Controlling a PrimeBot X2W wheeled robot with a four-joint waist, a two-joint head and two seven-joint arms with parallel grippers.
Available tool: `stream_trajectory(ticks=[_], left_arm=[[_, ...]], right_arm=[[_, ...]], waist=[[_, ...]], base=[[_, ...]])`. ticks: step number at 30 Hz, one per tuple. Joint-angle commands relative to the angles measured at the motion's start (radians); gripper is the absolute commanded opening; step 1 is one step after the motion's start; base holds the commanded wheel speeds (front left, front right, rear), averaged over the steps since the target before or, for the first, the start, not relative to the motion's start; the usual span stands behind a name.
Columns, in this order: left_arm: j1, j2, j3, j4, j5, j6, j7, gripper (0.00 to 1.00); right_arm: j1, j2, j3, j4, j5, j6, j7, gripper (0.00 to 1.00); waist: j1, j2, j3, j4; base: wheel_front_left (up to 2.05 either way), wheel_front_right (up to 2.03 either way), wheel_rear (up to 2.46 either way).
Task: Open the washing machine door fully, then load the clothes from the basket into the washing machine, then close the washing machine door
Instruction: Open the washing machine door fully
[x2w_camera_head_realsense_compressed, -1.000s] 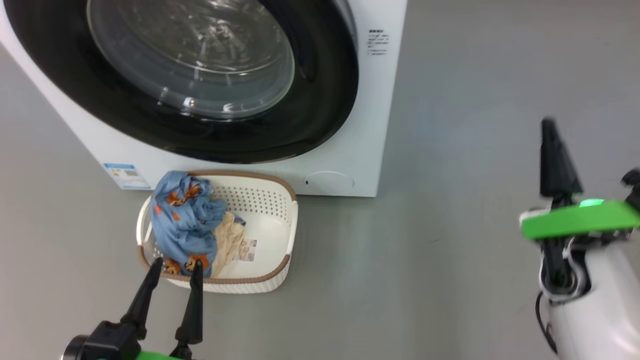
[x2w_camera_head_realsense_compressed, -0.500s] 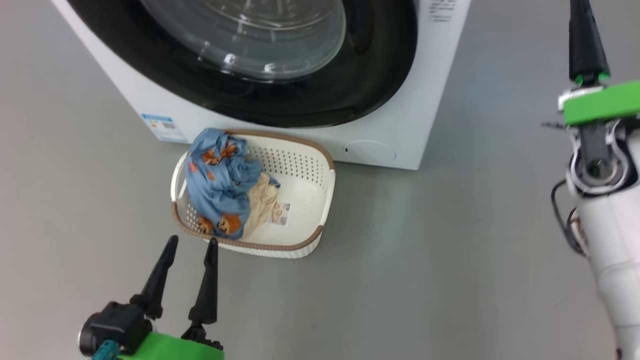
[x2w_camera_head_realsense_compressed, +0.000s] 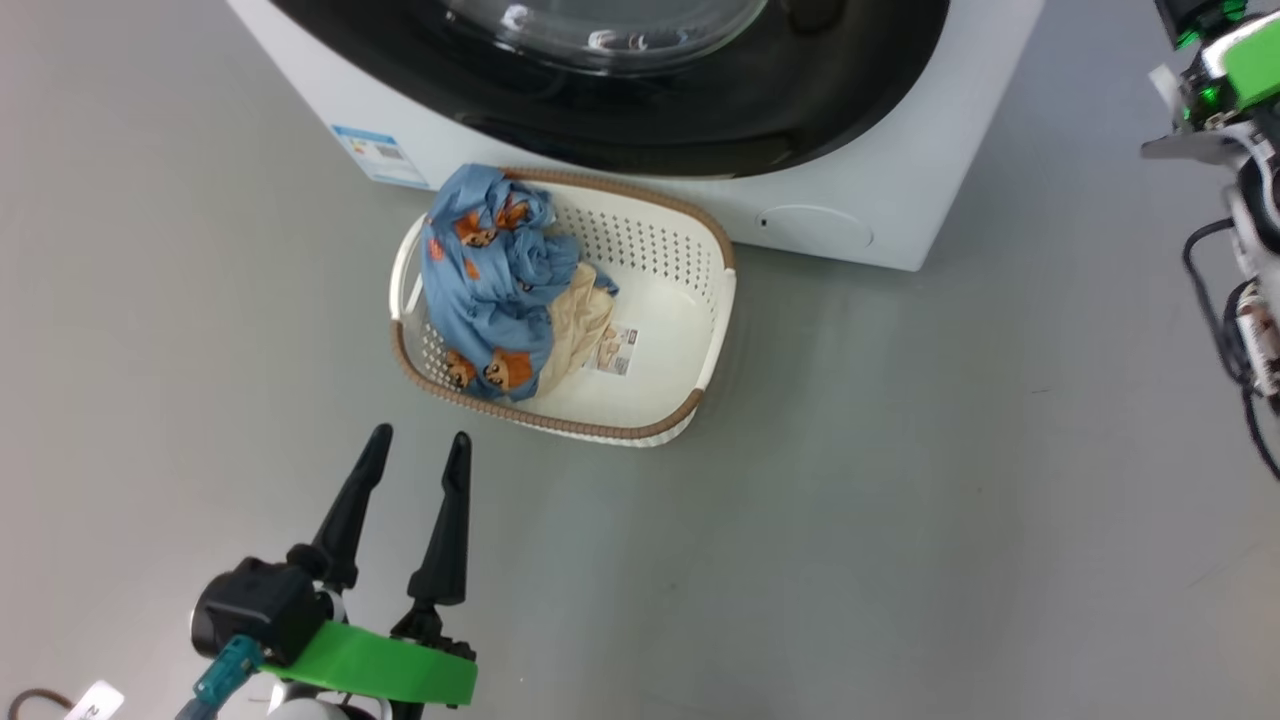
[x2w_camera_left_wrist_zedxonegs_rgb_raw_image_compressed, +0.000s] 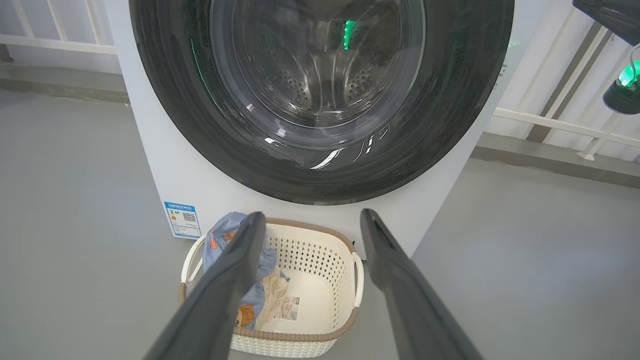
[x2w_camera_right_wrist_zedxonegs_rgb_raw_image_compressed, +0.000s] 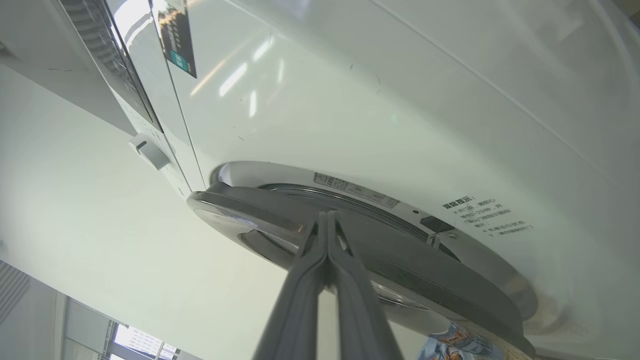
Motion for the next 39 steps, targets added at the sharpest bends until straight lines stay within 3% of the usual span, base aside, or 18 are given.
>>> stream_trajectory(ticks=[1, 13, 30, 39], left_arm=[[-0.029, 0.016, 0.024, -0.019, -0.008, -0.003, -0.008, 1.0], [-0.069, 0.016, -0.033, -0.032, -0.017, -0.003, -0.008, 1.0], [-0.108, 0.016, -0.082, -0.057, -0.062, 0.009, -0.008, 1.0], [-0.116, 0.016, -0.086, -0.055, -0.065, 0.013, -0.008, 1.0]], right_arm=[[-0.027, -0.005, 0.01, -0.014, 0.019, 0.002, 0.025, 0.0], [-0.168, -0.033, -0.003, 0.114, 0.112, 0.002, 0.238, 0.0], [-0.306, -0.008, 0.025, 0.227, 0.083, 0.002, 0.326, 0.0], [-0.288, 0.023, 0.061, 0.234, 0.082, 0.002, 0.395, 0.0]], waist=[[0.0, 0.0, 0.032, 0.029], [0.0, 0.0, 0.098, 0.085], [0.0, 0.0, 0.16, 0.124], [0.0, 0.0, 0.148, 0.124]], base=[[0.0, 0.0, 0.0], [0.0, 0.0, 0.0], [0.0, 0.0, 0.0], [0.0, 0.0, 0.0]])
